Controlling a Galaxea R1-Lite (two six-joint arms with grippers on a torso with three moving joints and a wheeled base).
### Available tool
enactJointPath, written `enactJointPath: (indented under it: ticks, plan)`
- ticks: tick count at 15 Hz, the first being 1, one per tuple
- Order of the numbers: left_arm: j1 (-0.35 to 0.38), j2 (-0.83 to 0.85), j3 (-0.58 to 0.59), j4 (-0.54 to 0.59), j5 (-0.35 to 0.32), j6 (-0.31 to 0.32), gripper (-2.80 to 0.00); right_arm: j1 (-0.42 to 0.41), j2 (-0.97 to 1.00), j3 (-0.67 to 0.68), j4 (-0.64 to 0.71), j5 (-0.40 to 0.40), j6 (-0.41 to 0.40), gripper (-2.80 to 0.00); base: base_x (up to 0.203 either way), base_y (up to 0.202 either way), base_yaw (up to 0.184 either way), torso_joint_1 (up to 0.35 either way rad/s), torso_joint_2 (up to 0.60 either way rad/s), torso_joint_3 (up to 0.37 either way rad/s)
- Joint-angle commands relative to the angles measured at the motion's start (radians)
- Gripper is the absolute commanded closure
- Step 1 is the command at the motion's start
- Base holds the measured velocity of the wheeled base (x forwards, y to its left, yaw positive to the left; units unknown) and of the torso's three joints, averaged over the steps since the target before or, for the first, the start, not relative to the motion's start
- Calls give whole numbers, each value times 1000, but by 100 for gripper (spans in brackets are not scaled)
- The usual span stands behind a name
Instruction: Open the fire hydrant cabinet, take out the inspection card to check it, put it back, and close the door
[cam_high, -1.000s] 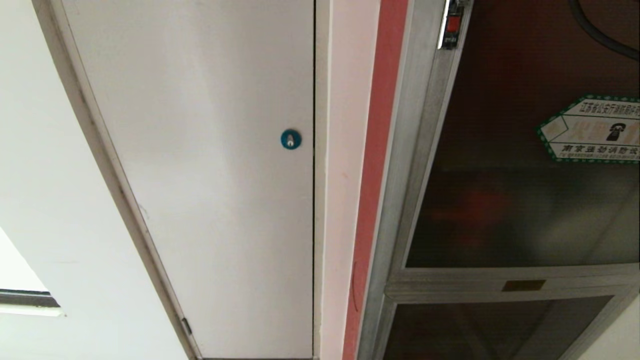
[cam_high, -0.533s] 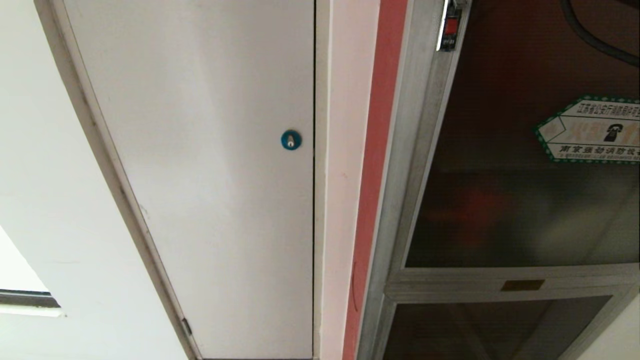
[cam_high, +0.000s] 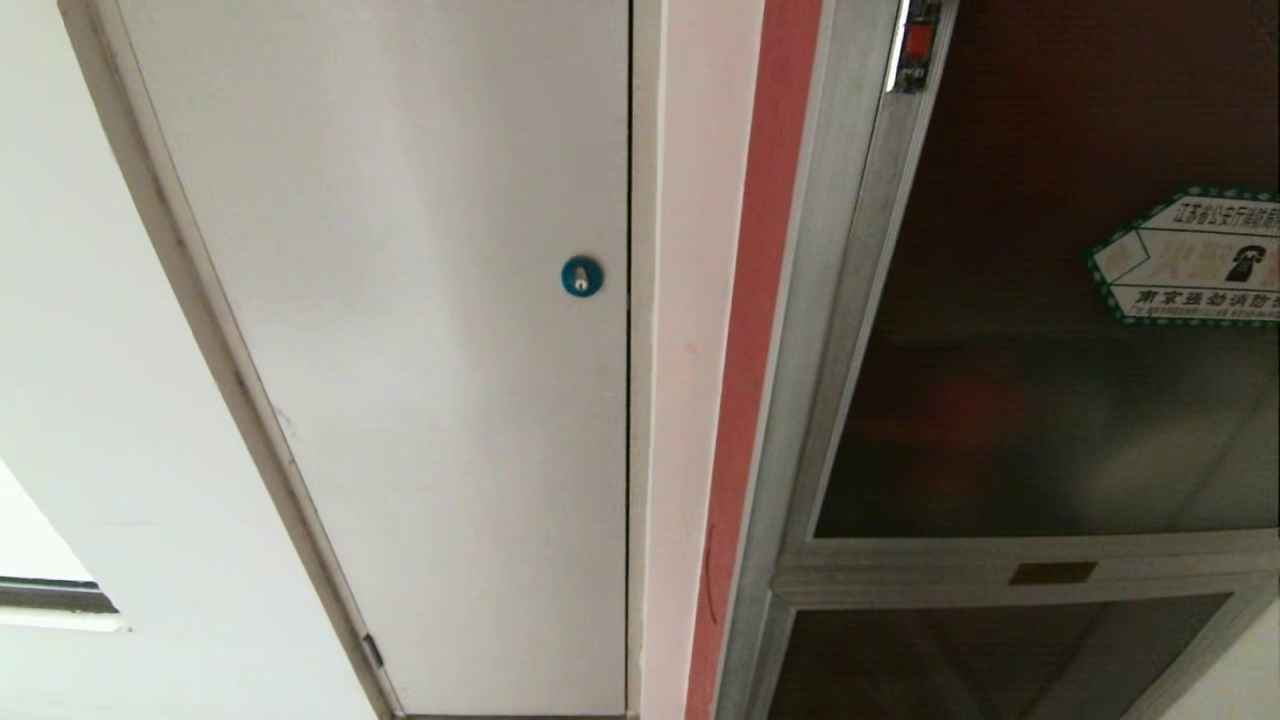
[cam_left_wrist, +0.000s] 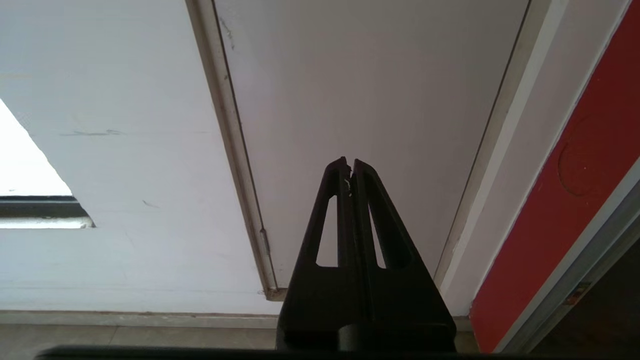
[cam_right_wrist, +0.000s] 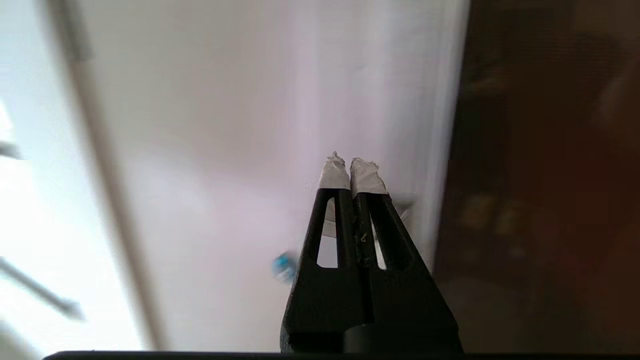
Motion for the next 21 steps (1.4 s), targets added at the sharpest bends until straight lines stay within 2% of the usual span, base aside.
enactJointPath:
  ticks: [1, 3, 5, 7, 9, 12, 21]
  plan:
    - [0, 1, 2, 0, 0, 0, 0, 8, -88, 45, 21, 33, 36, 0, 0, 0, 0, 0, 0, 0]
    - [0, 1, 2, 0, 0, 0, 0, -25, -122, 58, 143, 150, 133, 0, 0, 0, 0, 0, 0, 0]
    - [0, 1, 2, 0, 0, 0, 0, -115, -119, 54, 225, 285, 156, 0, 0, 0, 0, 0, 0, 0]
    - [1, 1, 2, 0, 0, 0, 0, -197, -86, 33, 255, 426, 213, 0, 0, 0, 0, 0, 0, 0]
    - [0, 1, 2, 0, 0, 0, 0, -235, -53, -11, 260, 542, 270, 0, 0, 0, 0, 0, 0, 0]
    - [0, 1, 3, 0, 0, 0, 0, -239, 0, -64, 262, 560, 279, 0, 0, 0, 0, 0, 0, 0]
    - [0, 1, 2, 0, 0, 0, 0, -235, 81, -74, 227, 545, 276, 0, 0, 0, 0, 0, 0, 0]
